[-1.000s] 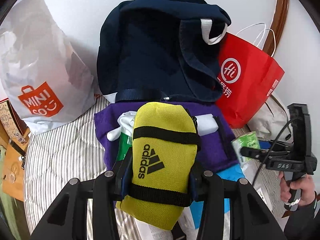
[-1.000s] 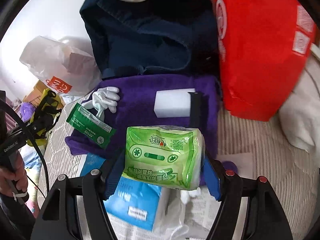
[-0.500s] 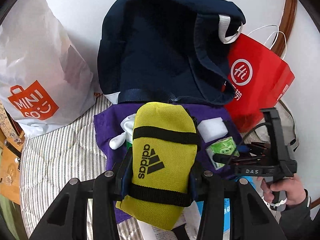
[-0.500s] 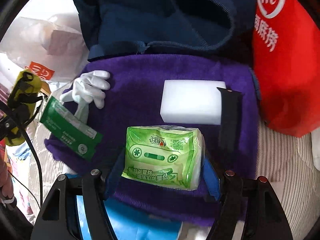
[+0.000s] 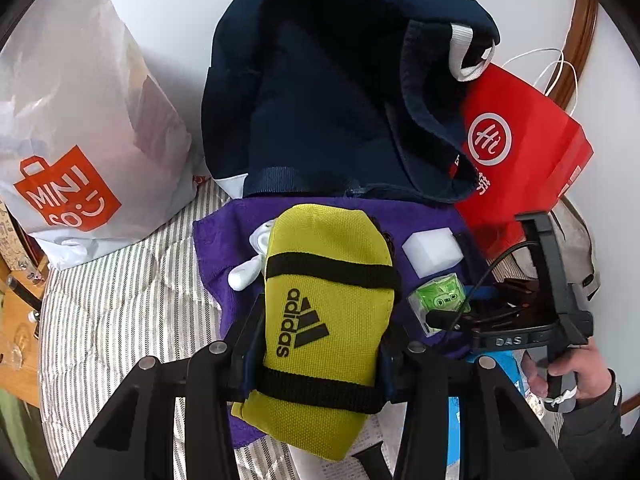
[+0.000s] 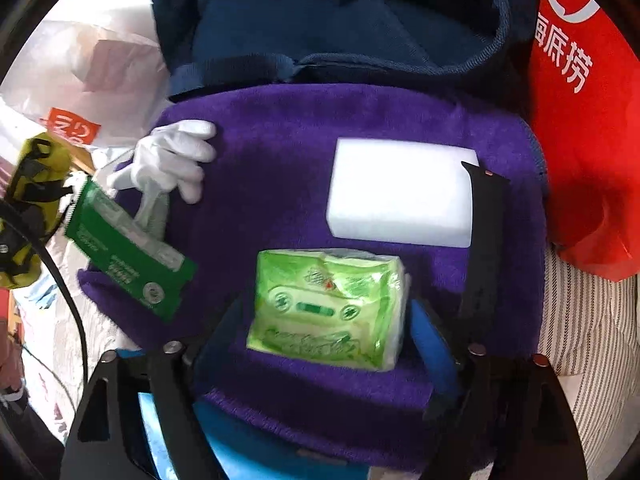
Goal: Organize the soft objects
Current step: 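Lower the wipes pack and open the right gripper while the left releases the pouch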
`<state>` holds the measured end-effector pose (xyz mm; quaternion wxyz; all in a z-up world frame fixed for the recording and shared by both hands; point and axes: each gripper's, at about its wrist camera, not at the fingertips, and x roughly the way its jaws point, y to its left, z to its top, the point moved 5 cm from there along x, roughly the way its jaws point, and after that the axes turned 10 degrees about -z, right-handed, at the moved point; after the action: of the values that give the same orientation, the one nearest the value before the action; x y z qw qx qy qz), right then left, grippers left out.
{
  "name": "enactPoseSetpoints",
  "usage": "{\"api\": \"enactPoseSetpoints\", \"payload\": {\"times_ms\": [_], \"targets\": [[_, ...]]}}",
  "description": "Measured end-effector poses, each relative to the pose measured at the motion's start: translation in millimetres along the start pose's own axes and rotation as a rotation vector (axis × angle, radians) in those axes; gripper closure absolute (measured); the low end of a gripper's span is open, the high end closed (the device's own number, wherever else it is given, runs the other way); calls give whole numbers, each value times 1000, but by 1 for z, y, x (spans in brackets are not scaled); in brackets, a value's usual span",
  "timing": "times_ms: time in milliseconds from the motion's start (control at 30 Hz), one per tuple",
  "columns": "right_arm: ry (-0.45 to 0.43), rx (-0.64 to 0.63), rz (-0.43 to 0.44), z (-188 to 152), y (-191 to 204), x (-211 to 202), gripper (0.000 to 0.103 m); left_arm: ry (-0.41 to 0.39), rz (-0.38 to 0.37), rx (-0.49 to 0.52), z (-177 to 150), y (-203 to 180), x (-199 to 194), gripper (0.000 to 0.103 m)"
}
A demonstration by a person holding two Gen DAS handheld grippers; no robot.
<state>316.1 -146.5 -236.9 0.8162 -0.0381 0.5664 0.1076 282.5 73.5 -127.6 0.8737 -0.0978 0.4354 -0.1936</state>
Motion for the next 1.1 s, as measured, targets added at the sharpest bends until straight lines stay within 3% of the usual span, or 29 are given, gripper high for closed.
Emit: {"api": "enactPoseSetpoints", "payload": {"times_ms": [367, 600, 867, 1100], "targets": [[-89, -2, -11, -8, 0, -47, 11, 34, 1, 7, -4, -8, 13, 60], [-182, 61, -41, -28, -34, -88, 11, 81, 6, 38, -6, -21, 42, 60], [-196, 193, -63, -69, -94, -109, 11, 151, 41, 72, -3, -31, 92, 58], [-155, 265, -62, -107, -118, -105, 11, 194, 65, 81, -8, -33, 118, 50]]}}
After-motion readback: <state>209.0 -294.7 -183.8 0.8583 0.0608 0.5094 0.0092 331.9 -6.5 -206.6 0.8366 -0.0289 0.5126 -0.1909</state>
